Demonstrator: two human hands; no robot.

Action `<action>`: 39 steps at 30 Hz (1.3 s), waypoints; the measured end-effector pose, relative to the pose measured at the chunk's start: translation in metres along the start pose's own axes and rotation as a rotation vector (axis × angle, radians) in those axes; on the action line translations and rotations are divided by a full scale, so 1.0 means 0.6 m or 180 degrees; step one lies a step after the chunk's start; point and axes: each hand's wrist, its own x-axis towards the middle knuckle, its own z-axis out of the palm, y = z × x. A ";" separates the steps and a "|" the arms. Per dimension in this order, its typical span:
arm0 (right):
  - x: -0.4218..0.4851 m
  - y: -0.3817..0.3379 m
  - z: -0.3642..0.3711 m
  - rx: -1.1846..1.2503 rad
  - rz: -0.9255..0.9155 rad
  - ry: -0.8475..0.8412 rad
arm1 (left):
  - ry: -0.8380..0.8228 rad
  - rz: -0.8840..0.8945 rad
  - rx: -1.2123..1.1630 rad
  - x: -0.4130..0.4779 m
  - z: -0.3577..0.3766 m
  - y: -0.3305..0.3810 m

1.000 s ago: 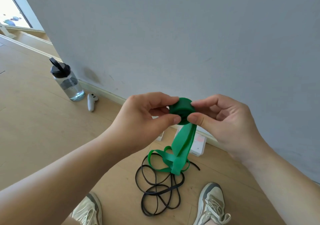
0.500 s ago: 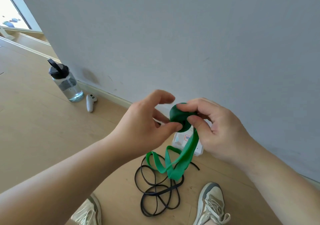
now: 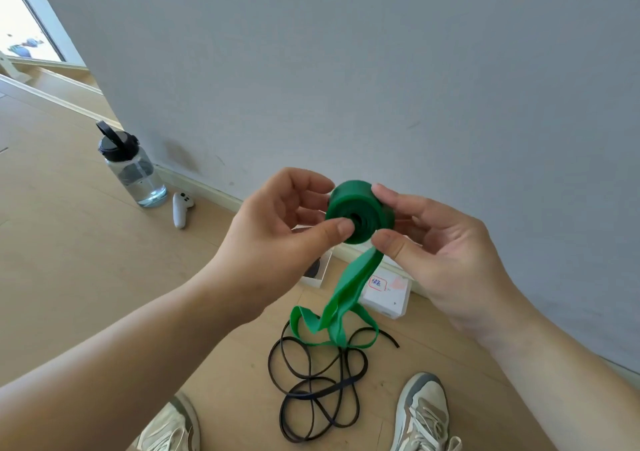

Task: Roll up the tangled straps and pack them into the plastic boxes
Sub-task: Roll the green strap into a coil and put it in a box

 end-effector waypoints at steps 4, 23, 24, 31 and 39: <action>0.001 -0.001 0.009 0.0339 -0.0022 0.0166 | -0.0314 -0.0379 -0.0799 -0.013 0.017 -0.001; -0.009 -0.004 -0.025 -0.0162 -0.0026 -0.0264 | -0.0718 0.0140 0.0130 -0.002 -0.010 0.019; -0.010 -0.003 -0.027 -0.0020 -0.0018 -0.0264 | -0.0724 0.0146 -0.0019 -0.001 -0.011 0.019; -0.007 -0.004 -0.023 0.0201 0.0164 -0.0154 | -0.0978 -0.0245 -0.0623 0.000 -0.004 0.006; -0.009 -0.010 -0.003 -0.1201 0.0248 -0.0275 | -0.0569 0.0291 0.1592 -0.012 0.007 0.016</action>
